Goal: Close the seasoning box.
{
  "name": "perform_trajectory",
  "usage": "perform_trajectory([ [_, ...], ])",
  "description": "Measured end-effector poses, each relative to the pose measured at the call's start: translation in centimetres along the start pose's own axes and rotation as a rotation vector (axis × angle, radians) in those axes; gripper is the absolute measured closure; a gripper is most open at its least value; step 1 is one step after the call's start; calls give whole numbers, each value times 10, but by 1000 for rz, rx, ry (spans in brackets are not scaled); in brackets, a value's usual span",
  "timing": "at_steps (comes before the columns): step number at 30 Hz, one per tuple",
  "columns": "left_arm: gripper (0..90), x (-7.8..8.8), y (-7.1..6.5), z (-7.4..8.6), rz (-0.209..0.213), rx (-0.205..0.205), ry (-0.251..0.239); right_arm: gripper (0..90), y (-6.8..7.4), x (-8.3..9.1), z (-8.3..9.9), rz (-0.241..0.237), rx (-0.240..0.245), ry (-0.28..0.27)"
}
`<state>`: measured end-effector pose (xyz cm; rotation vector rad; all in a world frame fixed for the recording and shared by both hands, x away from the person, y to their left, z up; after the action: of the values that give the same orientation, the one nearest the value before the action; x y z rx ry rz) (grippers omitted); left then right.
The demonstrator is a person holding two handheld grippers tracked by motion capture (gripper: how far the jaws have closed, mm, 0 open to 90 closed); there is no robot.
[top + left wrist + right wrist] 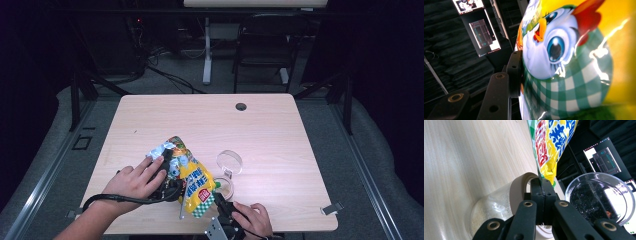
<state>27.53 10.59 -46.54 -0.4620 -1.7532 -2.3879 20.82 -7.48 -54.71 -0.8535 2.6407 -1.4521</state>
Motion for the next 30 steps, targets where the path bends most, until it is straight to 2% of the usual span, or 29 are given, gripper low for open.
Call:
perform_trajectory([
  [6,623,0,2,-1,1,-6,2,900,0,0,0,3,-2,-2],
  [8,623,1,2,-1,0,-9,3,900,-2,2,0,4,12,17],
  [9,623,1,3,-1,2,-10,3,900,-1,1,0,2,-5,-2],
  [16,623,2,5,-1,-8,-22,4,900,-1,1,0,5,-6,-4],
  [20,623,3,5,-2,-15,-32,5,900,-1,3,-1,7,10,17],
  [22,623,4,6,-2,-16,-42,12,900,0,1,-1,7,-4,-9],
  [25,623,4,7,-3,-20,-43,9,900,-1,3,-1,8,12,10],
  [26,624,4,7,-3,-20,-46,10,900,0,1,-1,7,-2,-7],
  [30,624,5,9,-4,-27,-60,7,900,0,2,-1,7,1,-1],
])
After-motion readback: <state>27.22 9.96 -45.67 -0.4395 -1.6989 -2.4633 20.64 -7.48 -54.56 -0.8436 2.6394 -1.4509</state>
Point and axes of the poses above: each handheld gripper's, and its own axes: x roughly backward along the jaws, z roughly out of its underside, y roughly to its left, the point moved 2 cm from there along -x, roughly forward along the jaws, and after that the axes turned 4 degrees about -y, right-handed, at the moved point
